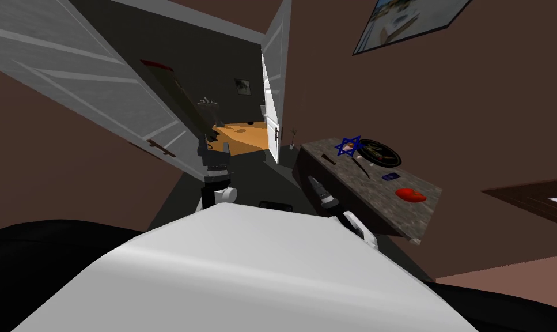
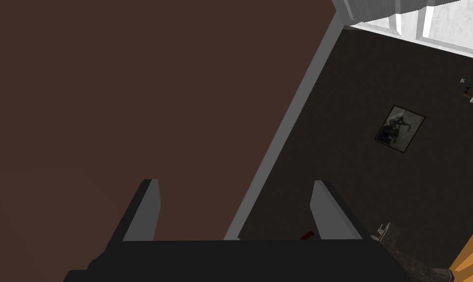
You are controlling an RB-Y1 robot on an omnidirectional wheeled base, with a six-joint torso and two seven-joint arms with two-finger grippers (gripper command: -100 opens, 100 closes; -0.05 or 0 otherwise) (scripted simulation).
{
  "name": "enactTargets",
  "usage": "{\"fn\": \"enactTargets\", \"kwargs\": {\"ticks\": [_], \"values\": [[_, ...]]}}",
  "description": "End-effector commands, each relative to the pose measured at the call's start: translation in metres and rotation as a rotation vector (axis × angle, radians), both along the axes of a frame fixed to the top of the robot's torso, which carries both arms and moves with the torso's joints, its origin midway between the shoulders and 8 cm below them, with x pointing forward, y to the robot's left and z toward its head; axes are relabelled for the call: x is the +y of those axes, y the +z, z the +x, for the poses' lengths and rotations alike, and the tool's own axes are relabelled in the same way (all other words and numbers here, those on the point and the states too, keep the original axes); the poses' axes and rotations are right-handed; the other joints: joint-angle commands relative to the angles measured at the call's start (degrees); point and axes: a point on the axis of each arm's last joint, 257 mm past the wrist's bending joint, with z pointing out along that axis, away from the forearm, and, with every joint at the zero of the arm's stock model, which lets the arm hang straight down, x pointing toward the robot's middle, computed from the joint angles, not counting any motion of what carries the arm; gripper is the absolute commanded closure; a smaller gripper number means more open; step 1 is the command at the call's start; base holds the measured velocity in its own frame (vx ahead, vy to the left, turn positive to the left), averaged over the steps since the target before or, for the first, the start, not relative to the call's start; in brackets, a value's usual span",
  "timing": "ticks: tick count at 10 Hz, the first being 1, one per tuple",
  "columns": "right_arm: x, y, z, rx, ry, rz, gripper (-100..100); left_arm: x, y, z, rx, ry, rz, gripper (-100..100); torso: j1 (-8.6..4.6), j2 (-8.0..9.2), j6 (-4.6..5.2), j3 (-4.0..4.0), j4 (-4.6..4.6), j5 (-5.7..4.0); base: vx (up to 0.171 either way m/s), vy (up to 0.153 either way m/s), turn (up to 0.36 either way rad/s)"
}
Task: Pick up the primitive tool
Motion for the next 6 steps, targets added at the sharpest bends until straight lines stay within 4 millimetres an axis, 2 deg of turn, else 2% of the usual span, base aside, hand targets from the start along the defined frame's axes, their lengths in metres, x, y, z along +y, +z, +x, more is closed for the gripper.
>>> {"fn": "enactTargets", "kwargs": {"ticks": [1, 2, 3, 4, 5, 6], "values": [[-0.009, -0.018, -0.005, 0.032, 0.020, -0.060, -100, 0.000, 0.000, 0.000, 0.000, 0.000, 0.000, 0, 0.00, 0.00, 0.00, 0.00, 0.00, 0.00, 0.029, 0.046, 0.085], [-0.012, -0.035, -0.010, 0.061, 0.044, -0.104, -100, 0.000, 0.000, 0.000, 0.000, 0.000, 0.000, 0, 0.00, 0.00, 0.04, 0.00, -0.01, 0.01, 0.036, 0.058, 0.143], [-0.022, -0.044, -0.011, 0.081, 0.044, -0.135, -100, 0.000, 0.000, 0.000, 0.000, 0.000, 0.000, 0, 0.05, -0.03, 0.01, -0.02, -0.01, 0.01, 0.035, 0.048, 0.071], [-0.024, -0.044, -0.012, 0.083, 0.050, -0.149, -100, 0.000, 0.000, 0.000, 0.000, 0.000, 0.000, 0, 0.03, -0.02, 0.04, -0.02, -0.01, 0.02, 0.014, 0.024, -0.016], [-0.032, -0.063, -0.019, 0.117, 0.074, -0.201, -100, 0.000, 0.000, 0.000, 0.000, 0.000, 0.000, 0, -0.04, 0.05, 0.05, 0.02, 0.00, 0.00, 0.026, 0.043, 0.147], [-0.042, -0.069, -0.020, 0.133, 0.075, -0.230, -100, 0.000, 0.000, 0.000, 0.000, 0.000, 0.000, 0, 0.01, 0.02, 0.01, 0.01, 0.00, 0.00, 0.035, 0.041, 0.094]]}}
